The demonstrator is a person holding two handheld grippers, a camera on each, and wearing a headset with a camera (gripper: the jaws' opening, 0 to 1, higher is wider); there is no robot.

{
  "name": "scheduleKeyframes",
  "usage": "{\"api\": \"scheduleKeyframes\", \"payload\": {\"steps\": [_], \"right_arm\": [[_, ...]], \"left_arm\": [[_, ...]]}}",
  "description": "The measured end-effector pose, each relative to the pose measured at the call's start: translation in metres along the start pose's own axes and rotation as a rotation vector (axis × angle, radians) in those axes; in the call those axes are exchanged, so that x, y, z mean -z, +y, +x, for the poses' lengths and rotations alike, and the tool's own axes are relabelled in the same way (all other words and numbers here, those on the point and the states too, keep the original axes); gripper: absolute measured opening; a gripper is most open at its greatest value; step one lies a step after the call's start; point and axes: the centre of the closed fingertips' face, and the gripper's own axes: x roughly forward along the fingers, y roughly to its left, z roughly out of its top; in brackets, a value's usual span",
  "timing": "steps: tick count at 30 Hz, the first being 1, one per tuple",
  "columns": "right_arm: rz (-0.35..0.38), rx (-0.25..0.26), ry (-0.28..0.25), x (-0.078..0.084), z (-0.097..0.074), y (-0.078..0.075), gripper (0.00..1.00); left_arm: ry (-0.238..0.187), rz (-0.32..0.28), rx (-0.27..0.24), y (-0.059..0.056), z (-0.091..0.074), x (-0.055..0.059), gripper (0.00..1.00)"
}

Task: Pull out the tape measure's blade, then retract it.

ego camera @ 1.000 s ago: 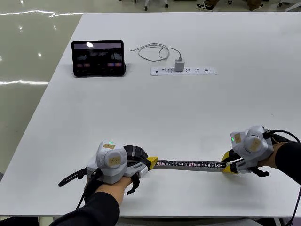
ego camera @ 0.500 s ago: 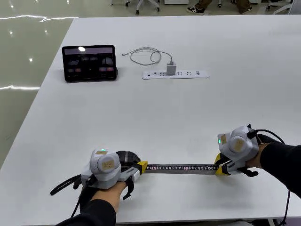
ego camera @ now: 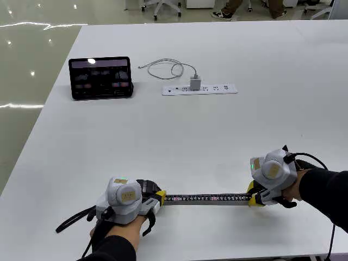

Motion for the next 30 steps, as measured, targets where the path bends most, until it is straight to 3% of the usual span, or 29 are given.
{"api": "scheduleKeyframes", "payload": {"steps": [30], "right_arm": [[-0.016, -0.010, 0.001, -0.018, 0.007, 0.000, 0.10]], "left_arm": [[0.005, -0.007, 0.008, 0.002, -0.001, 0.001, 0.60]]}}
